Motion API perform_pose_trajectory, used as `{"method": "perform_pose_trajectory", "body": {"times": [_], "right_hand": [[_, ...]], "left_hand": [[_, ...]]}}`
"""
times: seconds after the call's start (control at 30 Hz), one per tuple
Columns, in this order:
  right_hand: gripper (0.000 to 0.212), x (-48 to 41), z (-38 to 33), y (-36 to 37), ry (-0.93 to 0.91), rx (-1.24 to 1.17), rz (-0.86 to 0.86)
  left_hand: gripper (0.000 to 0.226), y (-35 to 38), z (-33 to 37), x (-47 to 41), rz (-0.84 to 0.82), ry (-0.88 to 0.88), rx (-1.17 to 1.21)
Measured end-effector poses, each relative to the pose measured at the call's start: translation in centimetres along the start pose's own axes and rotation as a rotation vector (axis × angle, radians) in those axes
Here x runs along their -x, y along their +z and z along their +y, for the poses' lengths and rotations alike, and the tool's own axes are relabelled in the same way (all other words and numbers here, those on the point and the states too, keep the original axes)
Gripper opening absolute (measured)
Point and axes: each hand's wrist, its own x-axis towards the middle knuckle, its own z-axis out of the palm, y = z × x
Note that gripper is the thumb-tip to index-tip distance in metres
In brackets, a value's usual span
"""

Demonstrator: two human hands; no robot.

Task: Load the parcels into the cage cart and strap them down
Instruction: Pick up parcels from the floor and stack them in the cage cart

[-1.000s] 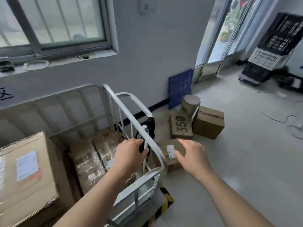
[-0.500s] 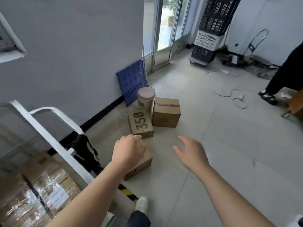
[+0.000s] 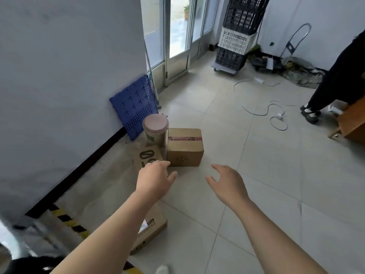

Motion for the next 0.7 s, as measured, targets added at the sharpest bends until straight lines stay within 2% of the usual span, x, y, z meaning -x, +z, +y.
{"method": "perform_pose_trajectory", "body": {"times": [0.23, 0.43, 0.7], "right_hand": [[0.050, -11.7, 4.9, -3.0, 0.010, -0.030, -0.033], [0.038, -23.1, 8.8, -5.8, -0.020, -0.030, -0.115], [0.042, -37.0, 10.7, -5.6, -0.011, -0.089, -0.236]], "left_hand": [[0.051, 2.9, 5.3, -11.6, -0.048, -0.035, -0.012], [0.051, 5.4, 9.6, -21.2, -0.036, -0.177, 0.029], [0.052, 7.5, 9.8, -32.4, -0.086, -0.334, 0.051]]}}
